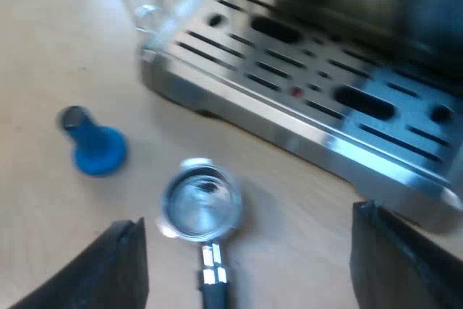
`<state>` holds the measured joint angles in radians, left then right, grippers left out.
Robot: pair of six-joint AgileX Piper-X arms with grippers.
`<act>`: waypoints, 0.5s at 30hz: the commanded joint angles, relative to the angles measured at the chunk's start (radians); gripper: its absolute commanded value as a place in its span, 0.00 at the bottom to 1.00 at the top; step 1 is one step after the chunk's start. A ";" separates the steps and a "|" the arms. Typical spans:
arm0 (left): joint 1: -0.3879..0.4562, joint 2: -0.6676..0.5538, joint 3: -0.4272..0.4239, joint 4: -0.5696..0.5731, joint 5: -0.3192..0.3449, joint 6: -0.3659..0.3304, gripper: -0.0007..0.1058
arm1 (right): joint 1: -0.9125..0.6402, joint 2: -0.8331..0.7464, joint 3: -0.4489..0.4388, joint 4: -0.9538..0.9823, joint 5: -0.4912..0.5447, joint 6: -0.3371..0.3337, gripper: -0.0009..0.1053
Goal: Grind coffee beans and then tamp
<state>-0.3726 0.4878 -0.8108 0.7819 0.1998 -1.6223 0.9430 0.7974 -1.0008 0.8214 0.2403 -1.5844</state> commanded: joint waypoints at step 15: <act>0.001 -0.004 -0.009 0.028 -0.200 -0.034 0.41 | -0.658 -0.155 -0.036 0.252 -0.281 -0.173 0.59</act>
<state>-0.3726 0.4878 -0.8115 0.8065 0.0328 -1.6423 0.3050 0.6579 -1.0241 1.0538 -0.0218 -1.7269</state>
